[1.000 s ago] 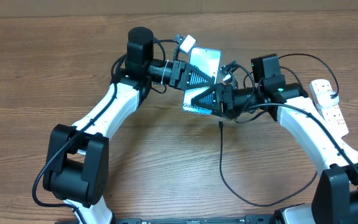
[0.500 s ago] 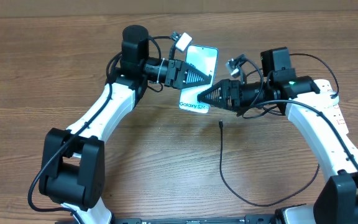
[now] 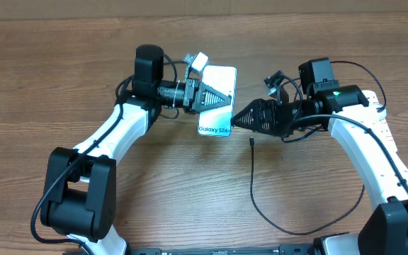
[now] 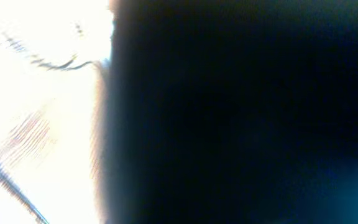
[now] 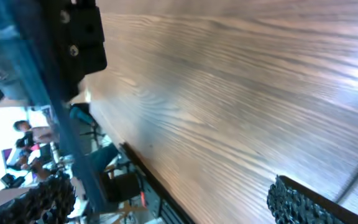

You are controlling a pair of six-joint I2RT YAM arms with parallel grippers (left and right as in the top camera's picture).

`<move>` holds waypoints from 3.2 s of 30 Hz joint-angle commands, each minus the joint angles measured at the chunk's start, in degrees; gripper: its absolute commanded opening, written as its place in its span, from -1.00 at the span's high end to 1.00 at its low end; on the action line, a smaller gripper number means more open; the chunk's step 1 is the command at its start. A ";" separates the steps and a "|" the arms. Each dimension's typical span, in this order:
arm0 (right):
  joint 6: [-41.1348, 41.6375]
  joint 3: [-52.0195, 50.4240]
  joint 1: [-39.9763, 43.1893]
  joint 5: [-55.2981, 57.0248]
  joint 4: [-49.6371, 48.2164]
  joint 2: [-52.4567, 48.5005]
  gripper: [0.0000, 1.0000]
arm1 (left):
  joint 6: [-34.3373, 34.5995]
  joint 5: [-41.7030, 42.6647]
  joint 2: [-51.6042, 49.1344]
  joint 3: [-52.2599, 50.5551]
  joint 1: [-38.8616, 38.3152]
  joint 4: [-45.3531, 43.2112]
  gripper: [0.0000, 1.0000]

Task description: Plug charger to phone and switch on socket

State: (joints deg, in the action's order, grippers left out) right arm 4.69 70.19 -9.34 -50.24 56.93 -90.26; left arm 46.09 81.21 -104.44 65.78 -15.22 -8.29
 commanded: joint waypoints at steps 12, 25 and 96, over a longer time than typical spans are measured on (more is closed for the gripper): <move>4.92 -2.14 0.31 19.87 5.57 1.31 -0.49 | -4.24 -36.35 2.56 -1.25 0.31 31.52 0.91; 14.05 -9.29 0.31 34.88 5.60 1.31 0.92 | -12.26 -50.82 2.56 -1.25 0.24 40.96 0.91; 19.06 -27.36 0.48 33.79 -20.39 1.33 0.51 | -17.81 -63.84 2.56 -6.91 -1.86 42.84 0.92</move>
State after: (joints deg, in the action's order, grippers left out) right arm 25.82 42.54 -9.32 -15.94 36.58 -89.52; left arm 29.41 18.37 -104.03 59.18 -16.53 35.03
